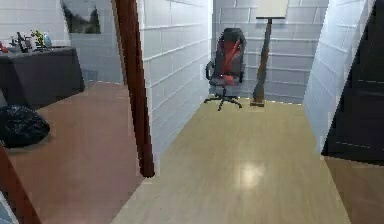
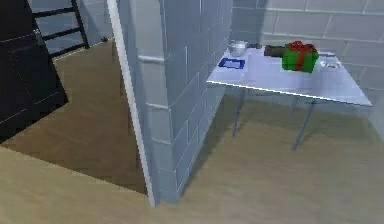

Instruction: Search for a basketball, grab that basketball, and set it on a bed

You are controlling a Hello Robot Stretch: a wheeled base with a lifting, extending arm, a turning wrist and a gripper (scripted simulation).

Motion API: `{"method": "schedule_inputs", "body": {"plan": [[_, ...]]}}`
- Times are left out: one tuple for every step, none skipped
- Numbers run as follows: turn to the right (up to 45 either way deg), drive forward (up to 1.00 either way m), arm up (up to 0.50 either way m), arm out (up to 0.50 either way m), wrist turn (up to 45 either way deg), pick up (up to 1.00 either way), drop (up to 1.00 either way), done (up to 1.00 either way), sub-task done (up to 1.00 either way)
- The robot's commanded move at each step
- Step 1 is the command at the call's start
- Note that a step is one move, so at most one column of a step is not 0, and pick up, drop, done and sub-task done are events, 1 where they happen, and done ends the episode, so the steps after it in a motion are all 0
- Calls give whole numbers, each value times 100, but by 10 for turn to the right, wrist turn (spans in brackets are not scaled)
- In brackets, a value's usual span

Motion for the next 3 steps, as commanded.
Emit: {"method": "schedule_inputs", "body": {"plan": [[-450,0,0,0,0,0,0,0,0],[-300,0,0,0,0,0,0,0,0],[0,35,0,0,0,0,0,0,0]]}}
